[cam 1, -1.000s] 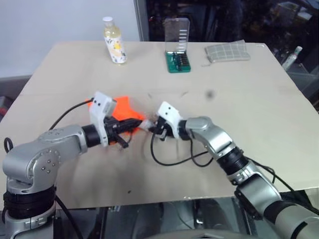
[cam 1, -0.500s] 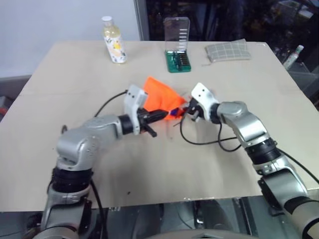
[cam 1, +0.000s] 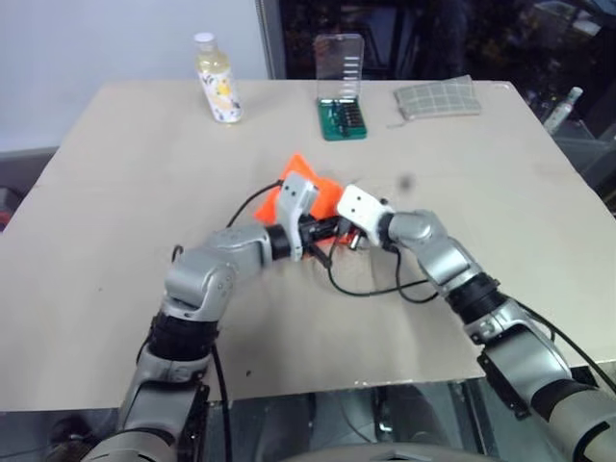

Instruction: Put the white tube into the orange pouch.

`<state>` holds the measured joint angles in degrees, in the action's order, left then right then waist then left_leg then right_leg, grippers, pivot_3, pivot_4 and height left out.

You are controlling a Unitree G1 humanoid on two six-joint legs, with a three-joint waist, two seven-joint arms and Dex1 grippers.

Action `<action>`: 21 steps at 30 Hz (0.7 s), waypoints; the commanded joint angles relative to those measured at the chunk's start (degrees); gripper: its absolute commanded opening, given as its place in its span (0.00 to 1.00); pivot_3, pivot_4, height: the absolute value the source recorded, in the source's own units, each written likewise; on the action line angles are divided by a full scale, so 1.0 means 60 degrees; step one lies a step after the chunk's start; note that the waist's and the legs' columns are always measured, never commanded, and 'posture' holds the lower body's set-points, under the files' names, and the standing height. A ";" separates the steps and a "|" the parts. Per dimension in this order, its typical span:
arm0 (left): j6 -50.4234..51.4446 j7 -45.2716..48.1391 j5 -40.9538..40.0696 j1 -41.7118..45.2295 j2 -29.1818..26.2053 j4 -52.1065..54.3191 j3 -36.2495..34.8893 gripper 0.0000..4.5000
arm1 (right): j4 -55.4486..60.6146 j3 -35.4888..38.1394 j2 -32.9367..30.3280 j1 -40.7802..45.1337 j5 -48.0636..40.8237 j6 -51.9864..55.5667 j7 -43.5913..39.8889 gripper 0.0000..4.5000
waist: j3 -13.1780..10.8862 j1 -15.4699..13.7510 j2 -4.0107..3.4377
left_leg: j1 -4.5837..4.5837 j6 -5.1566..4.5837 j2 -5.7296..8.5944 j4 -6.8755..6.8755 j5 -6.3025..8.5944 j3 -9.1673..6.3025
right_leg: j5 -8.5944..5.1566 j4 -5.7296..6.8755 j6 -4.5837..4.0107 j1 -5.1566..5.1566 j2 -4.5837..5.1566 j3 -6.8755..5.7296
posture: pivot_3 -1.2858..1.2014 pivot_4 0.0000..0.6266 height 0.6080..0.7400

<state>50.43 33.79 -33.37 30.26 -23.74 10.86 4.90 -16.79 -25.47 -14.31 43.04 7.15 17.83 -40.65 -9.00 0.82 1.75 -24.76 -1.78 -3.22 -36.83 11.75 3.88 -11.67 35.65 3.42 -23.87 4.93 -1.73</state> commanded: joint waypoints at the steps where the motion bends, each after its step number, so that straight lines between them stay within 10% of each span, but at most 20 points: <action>1: -0.0025 -0.0132 -0.0049 0.0279 0.0161 0.0184 -0.0254 0.00 | 0.0700 -0.0208 -0.0057 -0.0328 -0.0083 0.0023 -0.0603 0.14 | 0.0000 -0.0004 0.0000 | 0.0002 0.0000 -0.0001 0.0002 0.0000 0.0000 | 0.0000 0.0001 0.0000 0.0000 -0.0002 0.0000 | 0.52 0.24 1.00; 8: 0.0169 -0.0135 -0.0128 0.0161 0.0153 0.0399 -0.0232 0.00 | -0.0359 0.0334 0.0586 0.0245 0.0363 0.0339 0.0788 0.14 | 0.0000 0.0017 0.0000 | 0.0013 0.0003 -0.0006 0.0000 -0.0002 -0.0004 | 0.0000 0.0023 -0.0001 -0.0002 -0.0006 -0.0002 | 0.52 0.24 1.00; 21: 0.0252 -0.0512 0.0046 0.0485 0.0377 -0.0327 -0.0943 0.00 | -0.3268 -0.0336 0.1179 0.0941 0.1125 -0.4636 0.0600 0.14 | -0.0002 0.0032 -0.0001 | 0.0002 0.0003 -0.0004 0.0002 -0.0002 -0.0003 | 0.0000 0.0008 0.0000 -0.0004 -0.0006 -0.0001 | 0.52 0.24 1.00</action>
<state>52.21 30.66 -31.93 31.56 -21.90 7.68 0.32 -36.15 -26.80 -7.84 48.17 14.04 -7.37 -35.98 -9.01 1.02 1.74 -24.75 -1.76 -3.25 -36.82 11.74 3.86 -11.67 35.70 3.42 -23.90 4.89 -1.74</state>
